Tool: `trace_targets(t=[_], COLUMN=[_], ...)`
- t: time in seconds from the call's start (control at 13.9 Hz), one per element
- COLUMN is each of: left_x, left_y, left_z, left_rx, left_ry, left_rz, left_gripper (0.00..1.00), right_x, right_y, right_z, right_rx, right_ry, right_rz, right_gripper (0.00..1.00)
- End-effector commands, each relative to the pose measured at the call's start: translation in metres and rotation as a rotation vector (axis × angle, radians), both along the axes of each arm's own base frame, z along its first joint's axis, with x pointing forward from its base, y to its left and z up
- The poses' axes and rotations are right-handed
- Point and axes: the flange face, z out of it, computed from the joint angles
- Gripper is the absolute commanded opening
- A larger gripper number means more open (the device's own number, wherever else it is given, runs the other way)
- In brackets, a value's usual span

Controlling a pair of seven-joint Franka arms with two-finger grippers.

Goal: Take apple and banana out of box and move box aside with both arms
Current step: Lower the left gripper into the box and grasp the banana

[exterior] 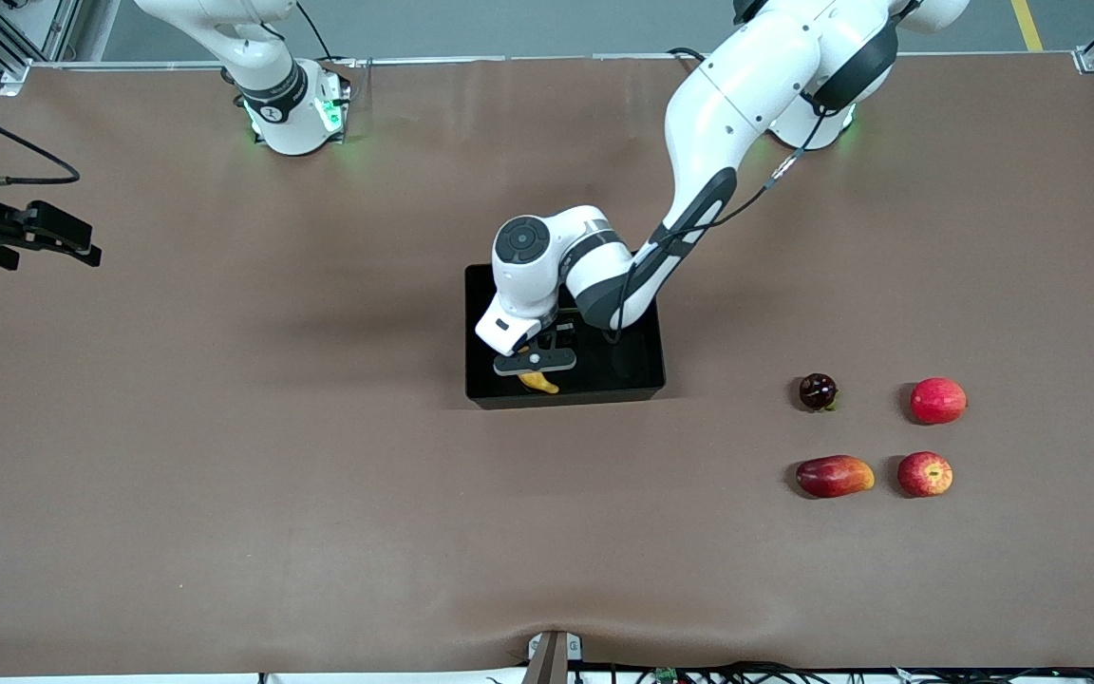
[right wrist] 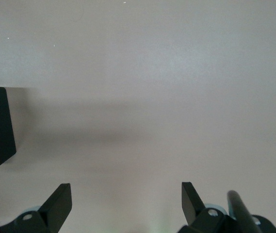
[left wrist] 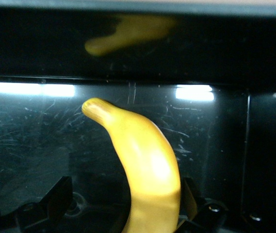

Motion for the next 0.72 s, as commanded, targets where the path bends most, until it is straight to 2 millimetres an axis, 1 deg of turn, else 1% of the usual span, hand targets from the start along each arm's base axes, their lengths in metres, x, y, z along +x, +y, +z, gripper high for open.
trace_targets(t=[0.0,0.14,0.22,0.29,0.36,0.5,0.57,0.65], left_x=[0.0041,0.0029,0.0032,0.0005,0.0001,-0.0010,-0.0014,-0.0018], left_y=[-0.0025,-0.0044,-0.0053,-0.0075,-0.0075,-0.0081,-0.0078,-0.0087], left_z=[-0.0064,-0.0110,-0.0102,-0.0111,-0.0116,-0.0128,-0.0150,-0.0144], left_rx=[-0.004,-0.017,-0.025,-0.025,-0.026,-0.025,-0.023,-0.024], left_ry=[-0.010,-0.013,-0.017,-0.017,-0.016,-0.015,-0.013,-0.014], left_rz=[-0.029,-0.036,-0.035,-0.040,-0.040,-0.040,-0.040,-0.043], left_gripper=[1.00,1.00,0.96,0.81,0.70,0.67,0.61,0.45], right_x=[-0.0032,-0.0032,-0.0032,-0.0032,-0.0032,-0.0032,-0.0033,-0.0032], right_y=[-0.0022,-0.0014,-0.0022,-0.0022,-0.0022,-0.0014,-0.0031,-0.0022], right_z=[0.0039,0.0039,0.0039,0.0039,0.0039,0.0031,0.0038,0.0039], right_rx=[-0.004,-0.004,-0.004,-0.004,-0.004,-0.004,-0.004,-0.004], right_ry=[-0.006,-0.006,-0.006,-0.006,-0.006,-0.004,-0.006,-0.006], right_rz=[0.001,0.003,0.001,0.001,0.001,0.003,0.000,0.001], right_gripper=[1.00,1.00,1.00,1.00,1.00,1.00,1.00,1.00])
